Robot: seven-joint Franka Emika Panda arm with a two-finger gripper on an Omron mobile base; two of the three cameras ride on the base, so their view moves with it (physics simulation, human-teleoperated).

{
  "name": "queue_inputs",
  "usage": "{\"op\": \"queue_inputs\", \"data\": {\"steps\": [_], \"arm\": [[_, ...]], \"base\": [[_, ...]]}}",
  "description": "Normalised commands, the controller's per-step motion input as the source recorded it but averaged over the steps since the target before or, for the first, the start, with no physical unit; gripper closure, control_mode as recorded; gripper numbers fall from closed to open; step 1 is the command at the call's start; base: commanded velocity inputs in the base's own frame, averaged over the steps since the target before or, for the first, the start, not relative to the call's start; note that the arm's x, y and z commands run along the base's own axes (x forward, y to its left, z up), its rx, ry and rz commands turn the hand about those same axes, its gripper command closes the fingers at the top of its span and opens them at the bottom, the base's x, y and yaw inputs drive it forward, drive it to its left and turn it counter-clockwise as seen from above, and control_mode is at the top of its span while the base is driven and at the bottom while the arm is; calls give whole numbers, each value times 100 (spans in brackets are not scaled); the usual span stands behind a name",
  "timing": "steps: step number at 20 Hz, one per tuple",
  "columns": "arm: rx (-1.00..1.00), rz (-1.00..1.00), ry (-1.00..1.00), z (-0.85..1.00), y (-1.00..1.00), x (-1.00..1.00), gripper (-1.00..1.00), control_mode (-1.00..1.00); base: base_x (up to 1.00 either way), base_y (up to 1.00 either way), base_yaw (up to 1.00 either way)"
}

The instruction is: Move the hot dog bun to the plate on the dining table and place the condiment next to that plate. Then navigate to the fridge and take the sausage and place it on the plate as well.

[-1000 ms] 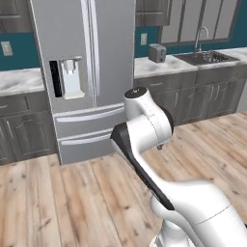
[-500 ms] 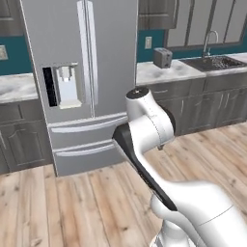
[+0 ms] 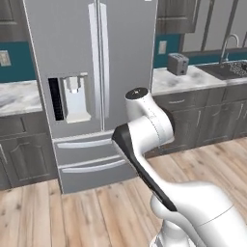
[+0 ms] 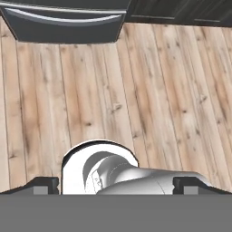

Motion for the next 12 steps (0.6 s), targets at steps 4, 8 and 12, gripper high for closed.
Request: {"op": "queue_inputs", "data": {"steps": [4,8,12], "arm": [[0,0,0,0,0,0,-100,100],[0,0,0,0,0,0,-100,100],[0,0,0,0,0,0,-100,100]], "base": [[83,-1,5],[90,-13,5],[79,-22,7]]}}
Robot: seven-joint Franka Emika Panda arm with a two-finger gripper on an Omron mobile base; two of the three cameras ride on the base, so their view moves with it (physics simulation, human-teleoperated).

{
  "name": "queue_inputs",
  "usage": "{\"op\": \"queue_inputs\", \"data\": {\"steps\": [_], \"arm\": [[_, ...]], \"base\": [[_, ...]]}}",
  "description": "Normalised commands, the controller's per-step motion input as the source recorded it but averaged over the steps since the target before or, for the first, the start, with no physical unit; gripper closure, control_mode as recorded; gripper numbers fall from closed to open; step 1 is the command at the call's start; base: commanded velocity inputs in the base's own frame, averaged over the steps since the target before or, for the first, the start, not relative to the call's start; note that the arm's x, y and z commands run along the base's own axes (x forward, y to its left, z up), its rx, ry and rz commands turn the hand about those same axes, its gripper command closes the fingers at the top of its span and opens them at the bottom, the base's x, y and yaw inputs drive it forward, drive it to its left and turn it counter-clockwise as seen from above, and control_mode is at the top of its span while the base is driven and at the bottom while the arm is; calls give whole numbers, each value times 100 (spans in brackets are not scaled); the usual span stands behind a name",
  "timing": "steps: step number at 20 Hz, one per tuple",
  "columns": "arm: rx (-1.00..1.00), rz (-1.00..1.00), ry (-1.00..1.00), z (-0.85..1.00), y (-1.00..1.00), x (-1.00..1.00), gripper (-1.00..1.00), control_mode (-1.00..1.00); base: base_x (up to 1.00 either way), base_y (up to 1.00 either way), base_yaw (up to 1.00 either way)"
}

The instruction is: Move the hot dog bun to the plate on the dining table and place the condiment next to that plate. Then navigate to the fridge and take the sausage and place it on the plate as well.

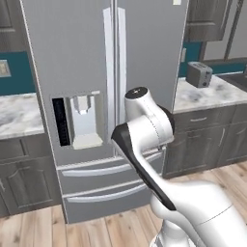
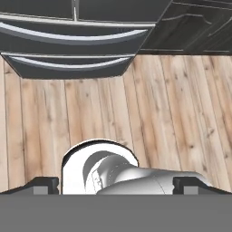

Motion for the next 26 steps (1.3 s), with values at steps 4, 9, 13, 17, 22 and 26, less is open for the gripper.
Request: {"op": "queue_inputs", "data": {"steps": [4,9,13,17,22,26], "arm": [[0,0,0,0,0,0,-100,100],[0,0,0,0,0,0,-100,100],[0,0,0,0,0,0,-100,100],[0,0,0,0,0,0,-100,100],[2,0,0,0,0,10,-100,-100],[10,0,0,0,-8,93,-100,-100]], "base": [[49,-27,7],[11,-14,5],[-26,0,2],[-73,7,2],[-7,3,0],[0,0,0]]}}
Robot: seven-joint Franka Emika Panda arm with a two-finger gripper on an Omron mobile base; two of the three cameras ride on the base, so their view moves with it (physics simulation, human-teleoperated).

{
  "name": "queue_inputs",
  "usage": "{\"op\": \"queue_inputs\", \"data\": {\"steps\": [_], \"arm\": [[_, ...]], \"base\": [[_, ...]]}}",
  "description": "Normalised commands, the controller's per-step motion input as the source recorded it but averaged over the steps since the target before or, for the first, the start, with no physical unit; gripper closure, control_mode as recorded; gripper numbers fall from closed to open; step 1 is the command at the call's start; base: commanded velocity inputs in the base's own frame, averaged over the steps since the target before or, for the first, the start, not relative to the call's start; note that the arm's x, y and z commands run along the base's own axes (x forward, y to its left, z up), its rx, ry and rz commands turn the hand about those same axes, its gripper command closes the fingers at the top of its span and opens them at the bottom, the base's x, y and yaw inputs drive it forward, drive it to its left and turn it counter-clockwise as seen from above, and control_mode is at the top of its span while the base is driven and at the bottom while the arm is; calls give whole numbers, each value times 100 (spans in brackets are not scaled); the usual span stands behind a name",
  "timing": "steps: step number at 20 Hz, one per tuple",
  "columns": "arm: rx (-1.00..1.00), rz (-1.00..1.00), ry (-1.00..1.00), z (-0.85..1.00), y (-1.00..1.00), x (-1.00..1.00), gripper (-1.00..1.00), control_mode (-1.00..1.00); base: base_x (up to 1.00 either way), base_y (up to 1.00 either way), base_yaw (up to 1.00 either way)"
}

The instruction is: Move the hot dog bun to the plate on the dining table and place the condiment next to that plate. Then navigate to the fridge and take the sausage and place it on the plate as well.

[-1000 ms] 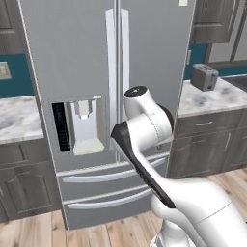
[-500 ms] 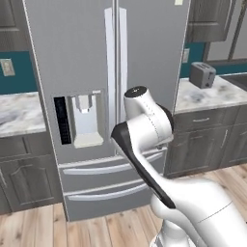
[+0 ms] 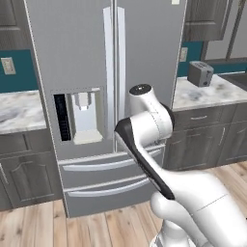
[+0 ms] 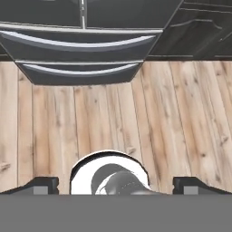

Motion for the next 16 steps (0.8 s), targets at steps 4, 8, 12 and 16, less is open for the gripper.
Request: {"op": "queue_inputs", "data": {"steps": [4,8,12,16], "arm": [[8,0,0,0,-4,76,-100,-100],[8,0,-6,0,-15,45,-100,-100],[2,0,-2,0,-3,15,-100,100],[0,0,0,0,0,0,-100,100]], "base": [[0,0,0],[0,0,0],[65,-9,0],[70,0,0]]}}
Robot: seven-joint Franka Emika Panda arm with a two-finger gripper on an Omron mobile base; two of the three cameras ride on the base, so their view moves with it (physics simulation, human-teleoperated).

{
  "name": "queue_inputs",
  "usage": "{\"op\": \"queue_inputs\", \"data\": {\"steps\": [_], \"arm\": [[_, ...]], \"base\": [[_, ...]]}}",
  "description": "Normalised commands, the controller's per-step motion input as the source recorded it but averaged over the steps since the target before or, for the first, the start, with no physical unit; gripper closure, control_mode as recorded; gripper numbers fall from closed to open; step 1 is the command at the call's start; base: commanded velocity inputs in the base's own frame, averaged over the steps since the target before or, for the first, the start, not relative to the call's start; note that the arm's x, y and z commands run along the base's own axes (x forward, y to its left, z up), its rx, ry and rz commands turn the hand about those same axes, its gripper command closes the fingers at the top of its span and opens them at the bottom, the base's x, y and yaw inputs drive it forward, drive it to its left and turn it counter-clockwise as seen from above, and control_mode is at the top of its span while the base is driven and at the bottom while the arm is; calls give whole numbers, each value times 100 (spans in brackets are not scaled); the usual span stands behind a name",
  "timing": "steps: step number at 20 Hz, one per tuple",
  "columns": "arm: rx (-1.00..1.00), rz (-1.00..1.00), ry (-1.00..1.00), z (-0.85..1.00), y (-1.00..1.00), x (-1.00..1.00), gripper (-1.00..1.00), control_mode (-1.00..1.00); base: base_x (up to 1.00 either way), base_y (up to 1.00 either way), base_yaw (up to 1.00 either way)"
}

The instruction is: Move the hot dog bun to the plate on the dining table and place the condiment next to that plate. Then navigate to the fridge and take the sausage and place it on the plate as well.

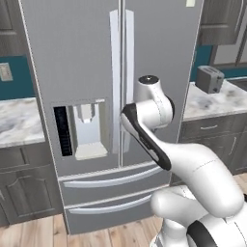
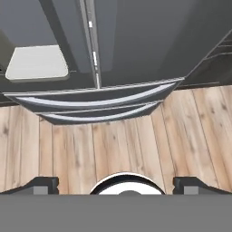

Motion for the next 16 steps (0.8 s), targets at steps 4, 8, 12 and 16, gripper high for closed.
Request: {"op": "queue_inputs", "data": {"steps": [4,8,12,16], "arm": [[0,0,0,0,0,0,-100,100],[2,0,-17,10,-2,-6,-100,-100],[11,2,-38,23,-33,71,-100,-100],[9,4,-36,9,-14,95,-100,-100]], "base": [[25,0,0],[-2,0,0],[0,0,0],[0,0,0]]}}
